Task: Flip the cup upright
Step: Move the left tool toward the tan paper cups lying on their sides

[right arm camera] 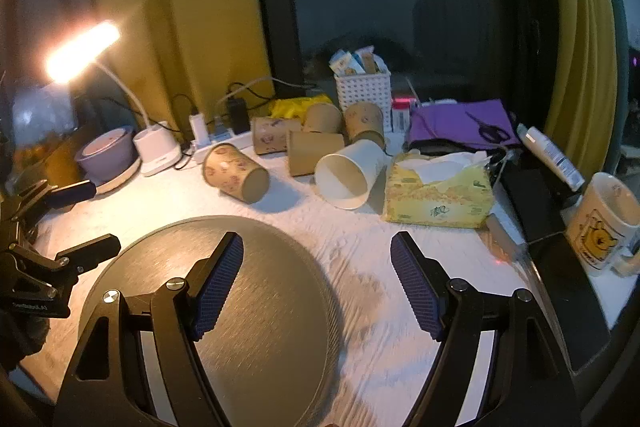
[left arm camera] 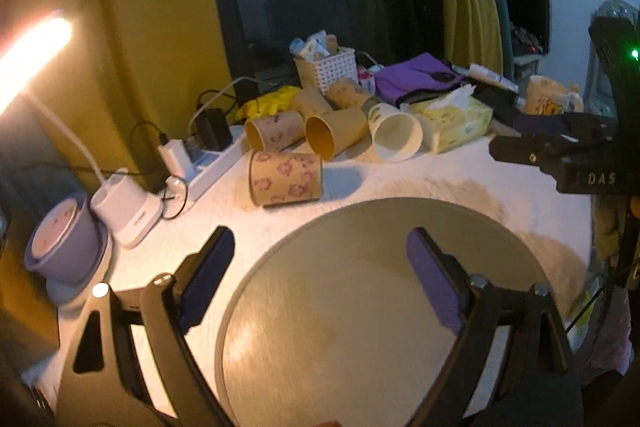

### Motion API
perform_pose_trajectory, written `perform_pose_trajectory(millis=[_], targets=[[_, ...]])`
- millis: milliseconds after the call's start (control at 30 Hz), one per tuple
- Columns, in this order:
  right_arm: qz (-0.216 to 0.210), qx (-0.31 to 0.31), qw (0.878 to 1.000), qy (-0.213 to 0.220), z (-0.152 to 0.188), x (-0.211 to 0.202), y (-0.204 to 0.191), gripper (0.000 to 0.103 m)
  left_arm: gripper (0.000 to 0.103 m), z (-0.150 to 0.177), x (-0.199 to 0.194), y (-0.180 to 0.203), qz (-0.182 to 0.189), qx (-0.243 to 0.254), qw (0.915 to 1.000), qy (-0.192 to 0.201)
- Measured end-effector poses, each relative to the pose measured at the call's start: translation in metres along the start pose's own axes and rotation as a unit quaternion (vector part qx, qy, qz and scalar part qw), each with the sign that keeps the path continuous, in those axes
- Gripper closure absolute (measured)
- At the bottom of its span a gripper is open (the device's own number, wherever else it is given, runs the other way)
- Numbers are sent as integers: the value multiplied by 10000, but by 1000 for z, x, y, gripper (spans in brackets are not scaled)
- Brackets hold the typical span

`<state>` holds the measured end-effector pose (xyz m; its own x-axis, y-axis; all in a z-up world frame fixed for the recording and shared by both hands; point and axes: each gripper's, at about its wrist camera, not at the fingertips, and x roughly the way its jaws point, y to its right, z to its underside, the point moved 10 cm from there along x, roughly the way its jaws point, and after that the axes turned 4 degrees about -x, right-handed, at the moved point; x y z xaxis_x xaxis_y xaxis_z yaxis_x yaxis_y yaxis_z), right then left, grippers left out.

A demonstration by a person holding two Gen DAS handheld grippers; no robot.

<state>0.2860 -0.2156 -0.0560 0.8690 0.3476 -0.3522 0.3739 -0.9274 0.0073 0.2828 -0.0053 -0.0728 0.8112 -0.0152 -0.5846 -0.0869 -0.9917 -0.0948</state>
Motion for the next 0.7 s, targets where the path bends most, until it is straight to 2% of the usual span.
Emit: perform_pose_trajectory(millis=[433,533,700], targets=[[54,138,9999,-69,-35,69,41,24,14,-65,97,8,76,424,9987,-287],[31,151,9999,-51,-46,80,53,24,14,-79,121,13,322,407,9975,-480],[30,308,9994,-133,-60,96,80,24,14,-97,158,18,448,567,9951,-681]])
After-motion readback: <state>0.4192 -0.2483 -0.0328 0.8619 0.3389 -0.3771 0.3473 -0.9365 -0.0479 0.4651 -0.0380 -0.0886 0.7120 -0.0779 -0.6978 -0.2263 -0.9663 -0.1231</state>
